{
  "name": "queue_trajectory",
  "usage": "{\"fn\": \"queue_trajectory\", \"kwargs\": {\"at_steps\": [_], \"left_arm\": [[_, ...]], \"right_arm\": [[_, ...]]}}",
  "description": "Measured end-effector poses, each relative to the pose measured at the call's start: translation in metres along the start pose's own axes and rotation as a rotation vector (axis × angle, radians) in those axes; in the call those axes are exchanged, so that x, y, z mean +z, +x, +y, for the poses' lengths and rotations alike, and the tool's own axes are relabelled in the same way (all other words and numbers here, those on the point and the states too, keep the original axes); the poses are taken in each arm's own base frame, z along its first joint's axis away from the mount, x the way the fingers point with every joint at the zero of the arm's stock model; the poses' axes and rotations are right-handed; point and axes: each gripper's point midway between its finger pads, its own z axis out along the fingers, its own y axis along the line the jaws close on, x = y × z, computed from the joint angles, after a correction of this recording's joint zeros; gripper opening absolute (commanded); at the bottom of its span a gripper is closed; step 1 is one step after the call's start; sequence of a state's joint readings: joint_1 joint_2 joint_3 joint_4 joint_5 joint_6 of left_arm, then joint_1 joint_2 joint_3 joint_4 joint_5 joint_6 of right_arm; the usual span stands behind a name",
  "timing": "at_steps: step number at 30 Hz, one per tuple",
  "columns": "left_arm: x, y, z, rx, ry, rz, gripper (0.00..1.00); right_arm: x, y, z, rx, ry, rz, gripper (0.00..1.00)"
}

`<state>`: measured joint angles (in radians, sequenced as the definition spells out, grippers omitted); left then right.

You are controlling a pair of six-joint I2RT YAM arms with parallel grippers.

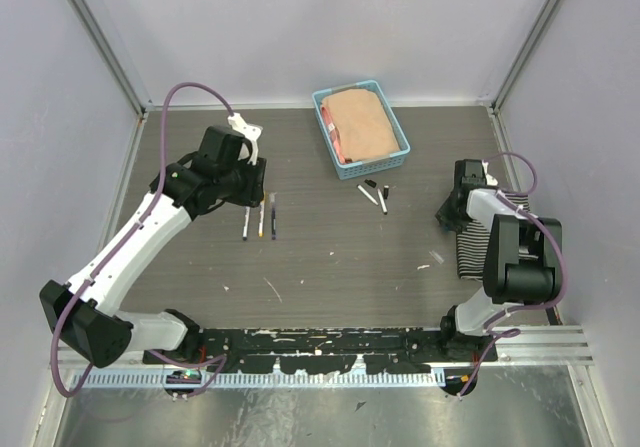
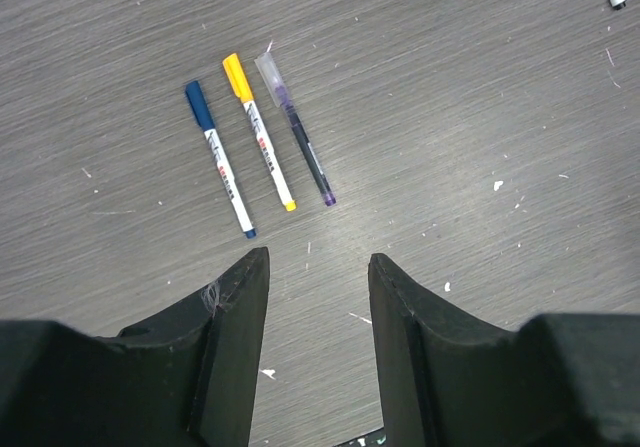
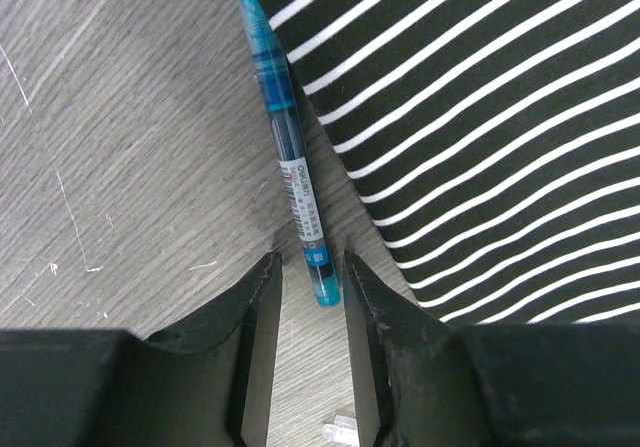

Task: Insert the pens into the pen caps
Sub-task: Pick up the pen from the center of the board.

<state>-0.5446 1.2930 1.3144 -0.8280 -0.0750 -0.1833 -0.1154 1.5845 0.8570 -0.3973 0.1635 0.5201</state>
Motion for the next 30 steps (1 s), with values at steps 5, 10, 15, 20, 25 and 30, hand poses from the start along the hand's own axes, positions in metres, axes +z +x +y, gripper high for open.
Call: {"fn": "queue_trajectory", "kwargs": {"at_steps": [5, 10, 15, 20, 25, 30], "left_arm": [[0.0, 0.0, 0.0, -0.005, 0.01, 0.002, 0.5], [0.0, 0.0, -0.001, -0.008, 0.016, 0.003, 0.5], [0.0, 0.0, -0.002, -0.01, 0.024, 0.005, 0.5], [0.0, 0.0, -0.003, -0.014, 0.032, 0.006, 0.5], [0.001, 0.001, -0.007, -0.022, 0.053, 0.006, 0.5], [0.001, 0.002, -0.013, -0.041, 0.08, 0.006, 0.51]], "right_arm": [[0.003, -0.004, 0.001, -0.008, 0.008, -0.001, 0.31], [0.007, -0.01, 0.004, -0.021, 0.014, -0.006, 0.19], [0.008, -0.012, 0.005, -0.023, 0.013, -0.01, 0.12], [0.005, -0.009, 0.009, -0.011, 0.002, -0.012, 0.1], [-0.021, -0.008, 0.023, 0.007, -0.051, -0.056, 0.09], [-0.058, -0.017, 0.036, 0.036, -0.143, -0.15, 0.1]]}}
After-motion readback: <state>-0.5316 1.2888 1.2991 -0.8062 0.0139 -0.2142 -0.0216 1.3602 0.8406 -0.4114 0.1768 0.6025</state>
